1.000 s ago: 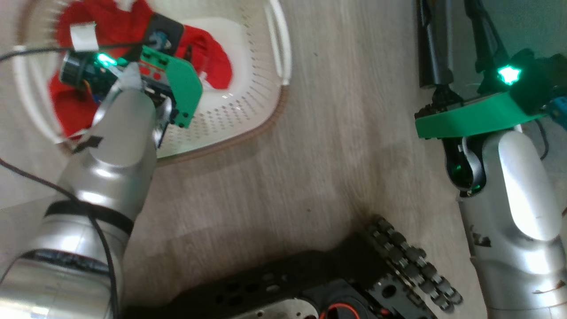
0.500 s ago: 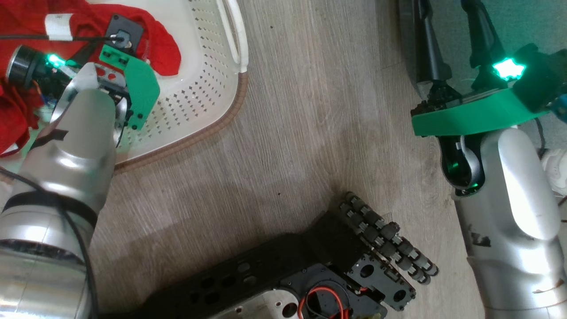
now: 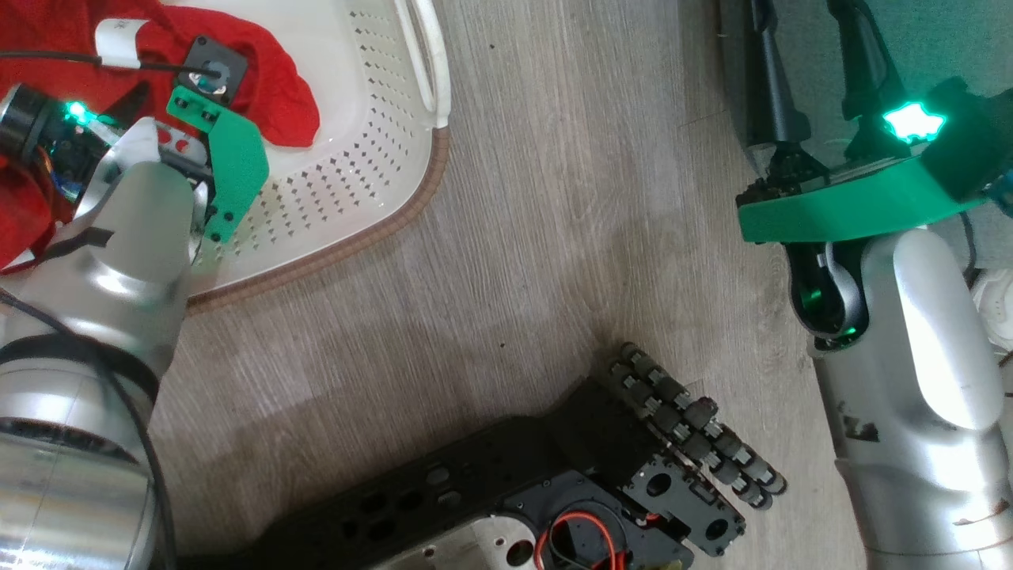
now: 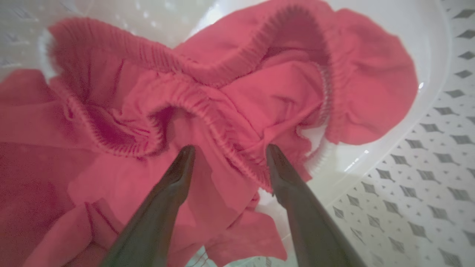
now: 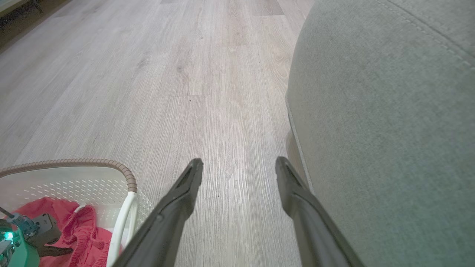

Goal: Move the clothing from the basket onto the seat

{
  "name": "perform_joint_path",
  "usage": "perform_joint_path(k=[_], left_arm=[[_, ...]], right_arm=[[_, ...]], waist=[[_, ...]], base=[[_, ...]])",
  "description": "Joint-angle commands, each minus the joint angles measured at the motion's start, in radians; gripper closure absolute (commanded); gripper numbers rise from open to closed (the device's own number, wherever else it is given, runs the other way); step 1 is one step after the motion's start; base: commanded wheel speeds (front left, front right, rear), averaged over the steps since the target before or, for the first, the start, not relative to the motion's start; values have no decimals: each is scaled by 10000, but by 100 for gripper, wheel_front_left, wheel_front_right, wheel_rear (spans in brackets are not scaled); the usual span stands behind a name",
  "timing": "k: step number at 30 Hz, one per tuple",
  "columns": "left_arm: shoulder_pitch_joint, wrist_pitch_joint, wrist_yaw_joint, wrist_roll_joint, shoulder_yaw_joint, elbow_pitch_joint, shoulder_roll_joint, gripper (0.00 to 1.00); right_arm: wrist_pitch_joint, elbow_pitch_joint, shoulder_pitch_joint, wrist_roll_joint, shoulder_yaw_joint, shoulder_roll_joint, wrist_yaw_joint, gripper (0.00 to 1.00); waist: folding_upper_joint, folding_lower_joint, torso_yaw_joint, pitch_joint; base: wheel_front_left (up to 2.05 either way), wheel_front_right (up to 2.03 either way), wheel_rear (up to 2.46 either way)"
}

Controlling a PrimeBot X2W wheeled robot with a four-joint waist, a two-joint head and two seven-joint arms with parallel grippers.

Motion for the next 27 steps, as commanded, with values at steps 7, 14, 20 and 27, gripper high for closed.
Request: perform_joint_path(k=[7, 14, 20, 27], left_arm=[[-15, -94, 100, 3, -102, 71, 134, 100], [-75, -830, -97, -525, 164, -24, -76, 100], [229, -2266, -316, -1484, 799, -413, -678, 100], [1181, -3318, -710, -2547, 1412, -1001, -1084, 100]], right_arm=[[-65, -296, 559, -94, 12, 35, -4, 0], [-65, -210, 555, -189, -145, 35, -4, 0], [-65, -62, 769, -594, -550, 35, -4, 0], [-65, 164, 1259, -1178, -1095, 35, -4, 0]], waist=[[0, 0, 82, 65], [0, 0, 215, -44], [0, 0, 988, -946], [0, 0, 1946, -2472]], base=[[0, 0, 0], [0, 0, 0], [0, 0, 0], [0, 0, 0]])
